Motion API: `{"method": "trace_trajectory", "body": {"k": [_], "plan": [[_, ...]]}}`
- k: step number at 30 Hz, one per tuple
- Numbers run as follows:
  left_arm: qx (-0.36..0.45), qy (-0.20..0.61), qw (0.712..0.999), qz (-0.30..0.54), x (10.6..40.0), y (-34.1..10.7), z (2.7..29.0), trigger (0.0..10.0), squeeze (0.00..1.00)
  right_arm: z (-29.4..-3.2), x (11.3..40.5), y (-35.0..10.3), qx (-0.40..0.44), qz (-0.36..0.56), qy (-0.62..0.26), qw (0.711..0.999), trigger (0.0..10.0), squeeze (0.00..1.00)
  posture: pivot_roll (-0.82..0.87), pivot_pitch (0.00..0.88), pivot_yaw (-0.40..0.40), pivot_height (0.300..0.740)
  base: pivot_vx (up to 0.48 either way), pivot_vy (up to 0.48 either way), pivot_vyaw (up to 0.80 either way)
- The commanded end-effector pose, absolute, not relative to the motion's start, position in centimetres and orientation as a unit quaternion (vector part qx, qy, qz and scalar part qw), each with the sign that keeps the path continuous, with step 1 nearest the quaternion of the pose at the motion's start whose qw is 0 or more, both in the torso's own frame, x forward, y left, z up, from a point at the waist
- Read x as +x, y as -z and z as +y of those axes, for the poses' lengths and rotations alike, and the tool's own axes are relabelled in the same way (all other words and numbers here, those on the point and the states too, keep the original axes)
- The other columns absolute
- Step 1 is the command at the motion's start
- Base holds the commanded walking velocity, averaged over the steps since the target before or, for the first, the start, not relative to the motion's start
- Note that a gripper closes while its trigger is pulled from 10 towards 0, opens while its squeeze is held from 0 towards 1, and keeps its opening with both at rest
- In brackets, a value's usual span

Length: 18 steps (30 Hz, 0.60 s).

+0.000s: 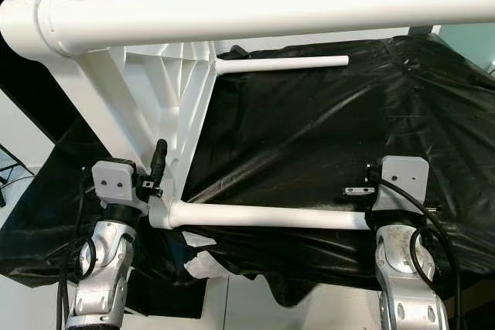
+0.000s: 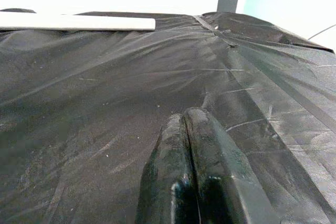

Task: Building children table

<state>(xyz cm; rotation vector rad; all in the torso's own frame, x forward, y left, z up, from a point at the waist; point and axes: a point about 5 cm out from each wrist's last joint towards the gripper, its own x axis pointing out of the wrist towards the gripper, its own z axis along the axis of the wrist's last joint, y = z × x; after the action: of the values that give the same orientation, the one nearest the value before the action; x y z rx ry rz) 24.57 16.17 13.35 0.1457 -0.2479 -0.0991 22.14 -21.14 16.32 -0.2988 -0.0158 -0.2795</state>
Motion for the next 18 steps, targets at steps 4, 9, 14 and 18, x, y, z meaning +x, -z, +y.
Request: {"method": "trace_trajectory", "body": {"k": [4,9,14,18], "plan": [[0.12,-0.137,0.982,0.058,21.2,-6.7,20.5,0.0,0.0,-21.0,22.5,-16.5,-0.142,-0.014,0.133,0.981,10.0,0.0,0.13,0.0,0.073,0.74,0.0,0.0,0.0],[0.098,-0.1,0.989,0.053,21.6,-6.7,18.9,10.0,0.0,-20.9,22.6,-16.6,-0.149,-0.019,0.129,0.98,10.0,0.0,0.13,0.0,0.073,0.74,0.0,0.0,0.0],[0.103,-0.062,0.992,0.03,22.6,-7.4,17.6,10.0,0.0,-20.7,22.8,-16.7,-0.171,-0.025,0.122,0.977,10.0,0.0,0.13,0.0,0.073,0.74,0.0,0.0,0.0],[0.09,-0.047,0.995,0.003,23.1,-8.2,16.9,10.0,1.0,-20.5,22.9,-17.0,-0.197,-0.034,0.122,0.972,10.0,0.0,0.12,0.0,0.078,0.74,0.0,0.0,0.0]]}}
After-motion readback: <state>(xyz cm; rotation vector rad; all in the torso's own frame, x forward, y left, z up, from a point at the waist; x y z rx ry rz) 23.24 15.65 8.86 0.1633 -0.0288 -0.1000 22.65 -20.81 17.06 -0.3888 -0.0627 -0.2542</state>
